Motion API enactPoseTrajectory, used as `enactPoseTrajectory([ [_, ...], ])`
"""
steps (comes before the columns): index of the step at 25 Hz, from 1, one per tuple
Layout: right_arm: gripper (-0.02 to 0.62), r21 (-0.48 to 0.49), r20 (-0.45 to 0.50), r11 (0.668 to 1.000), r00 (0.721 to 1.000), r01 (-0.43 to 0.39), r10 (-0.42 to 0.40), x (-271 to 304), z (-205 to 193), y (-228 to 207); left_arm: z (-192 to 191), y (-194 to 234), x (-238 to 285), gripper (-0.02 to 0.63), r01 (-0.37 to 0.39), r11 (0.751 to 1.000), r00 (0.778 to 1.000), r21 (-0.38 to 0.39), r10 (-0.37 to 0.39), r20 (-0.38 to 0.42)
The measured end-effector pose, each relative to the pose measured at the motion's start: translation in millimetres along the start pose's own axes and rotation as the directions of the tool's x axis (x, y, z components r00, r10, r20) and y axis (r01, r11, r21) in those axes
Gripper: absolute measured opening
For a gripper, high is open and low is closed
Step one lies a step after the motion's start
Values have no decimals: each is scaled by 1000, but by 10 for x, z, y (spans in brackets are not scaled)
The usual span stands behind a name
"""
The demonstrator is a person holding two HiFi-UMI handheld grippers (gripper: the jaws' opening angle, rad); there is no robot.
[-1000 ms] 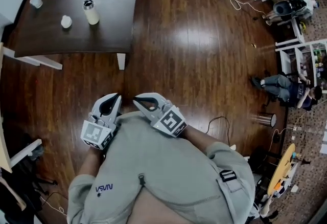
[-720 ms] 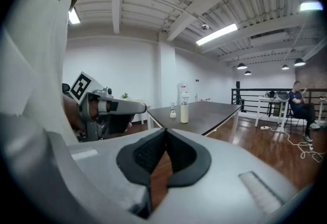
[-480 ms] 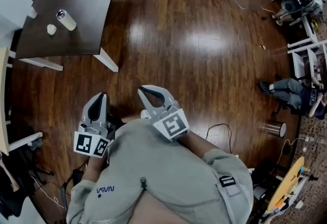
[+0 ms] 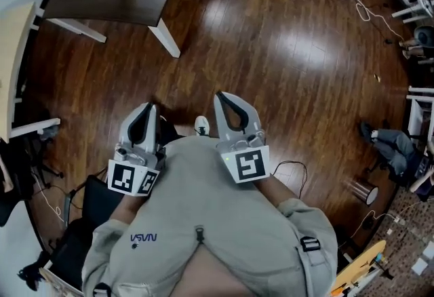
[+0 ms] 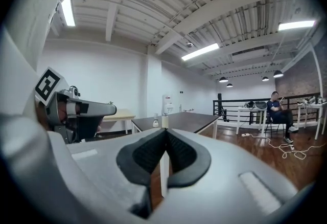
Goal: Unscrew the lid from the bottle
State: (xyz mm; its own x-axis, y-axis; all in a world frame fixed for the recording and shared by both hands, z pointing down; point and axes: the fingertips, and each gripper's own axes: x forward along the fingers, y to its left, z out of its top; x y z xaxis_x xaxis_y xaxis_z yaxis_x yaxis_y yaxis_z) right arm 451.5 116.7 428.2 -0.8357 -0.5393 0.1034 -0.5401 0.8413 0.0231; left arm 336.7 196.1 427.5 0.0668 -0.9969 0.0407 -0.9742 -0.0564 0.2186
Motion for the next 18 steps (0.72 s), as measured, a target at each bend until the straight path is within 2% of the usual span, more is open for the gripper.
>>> enactPoseTrajectory([
  [7,0,9,0,1000,1000,15,-15,-49,-86,102,-60,-27,-85,3,5,1000,1000,19,-5,-6],
  [13,-2,-17,-30,1000,1000,-8,8,-50,-205,203,-111,-22,-116,3,1,1000,1000,19,-1,3],
  [18,-2,-3,-38,1000,999,-27,27,-7,-214,218,-140,-11,-168,3,-17,1000,1000,5,17,10],
])
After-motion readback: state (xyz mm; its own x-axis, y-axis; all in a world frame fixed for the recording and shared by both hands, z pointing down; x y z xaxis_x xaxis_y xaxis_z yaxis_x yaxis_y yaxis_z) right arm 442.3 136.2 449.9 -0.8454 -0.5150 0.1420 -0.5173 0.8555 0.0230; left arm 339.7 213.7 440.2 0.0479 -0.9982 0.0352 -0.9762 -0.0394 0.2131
